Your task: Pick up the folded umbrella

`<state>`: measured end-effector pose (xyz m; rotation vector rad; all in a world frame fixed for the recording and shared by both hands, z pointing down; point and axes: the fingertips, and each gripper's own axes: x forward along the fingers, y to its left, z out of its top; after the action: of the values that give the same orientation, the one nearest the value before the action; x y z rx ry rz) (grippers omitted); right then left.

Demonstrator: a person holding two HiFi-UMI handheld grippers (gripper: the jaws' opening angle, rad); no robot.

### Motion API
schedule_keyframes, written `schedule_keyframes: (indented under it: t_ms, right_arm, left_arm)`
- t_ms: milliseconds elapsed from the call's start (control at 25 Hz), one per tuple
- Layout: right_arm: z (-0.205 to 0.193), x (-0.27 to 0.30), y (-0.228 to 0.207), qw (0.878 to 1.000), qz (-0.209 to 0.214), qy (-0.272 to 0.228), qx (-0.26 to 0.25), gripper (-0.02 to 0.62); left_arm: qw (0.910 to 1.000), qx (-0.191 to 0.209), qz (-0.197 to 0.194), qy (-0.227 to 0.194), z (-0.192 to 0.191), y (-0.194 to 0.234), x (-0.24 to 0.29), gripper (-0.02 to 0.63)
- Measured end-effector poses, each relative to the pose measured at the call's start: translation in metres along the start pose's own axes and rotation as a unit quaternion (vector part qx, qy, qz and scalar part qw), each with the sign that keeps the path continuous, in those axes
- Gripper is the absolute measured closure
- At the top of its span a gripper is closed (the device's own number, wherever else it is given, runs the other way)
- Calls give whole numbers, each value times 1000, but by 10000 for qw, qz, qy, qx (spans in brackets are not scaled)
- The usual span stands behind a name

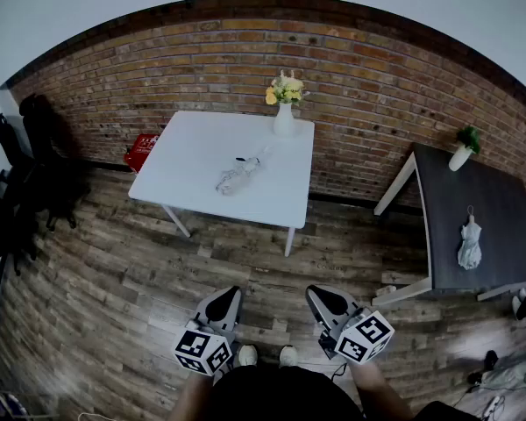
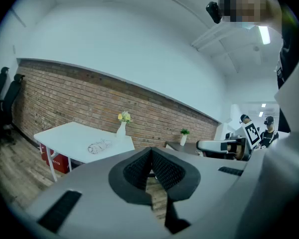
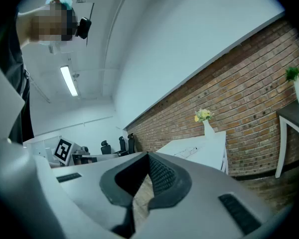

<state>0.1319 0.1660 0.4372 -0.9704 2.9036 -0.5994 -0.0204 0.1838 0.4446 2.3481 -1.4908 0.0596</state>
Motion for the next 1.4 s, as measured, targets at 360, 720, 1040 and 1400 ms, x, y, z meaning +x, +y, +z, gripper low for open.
schedule_keyframes:
  t_ms: [360,720,1040,1400]
  right_arm:
    - [2,10,32,9998,-113,-91,-159,574]
    - [1,13,42,9989,-397,-259,-20,574]
    - [-3,23,51,9972,-674,-325,79,574]
    - [-10,43,74,9962,-810,-319,12,574]
  left_arm:
    - [9999,91,-103,11,-1,16,-26,592]
    - [9994,79,-323,-4,1,32,-34,591]
    - [9987,-19,-500,-82,5,52,-43,592]
    - [9982,39,-595,-55,3,80,-60,592]
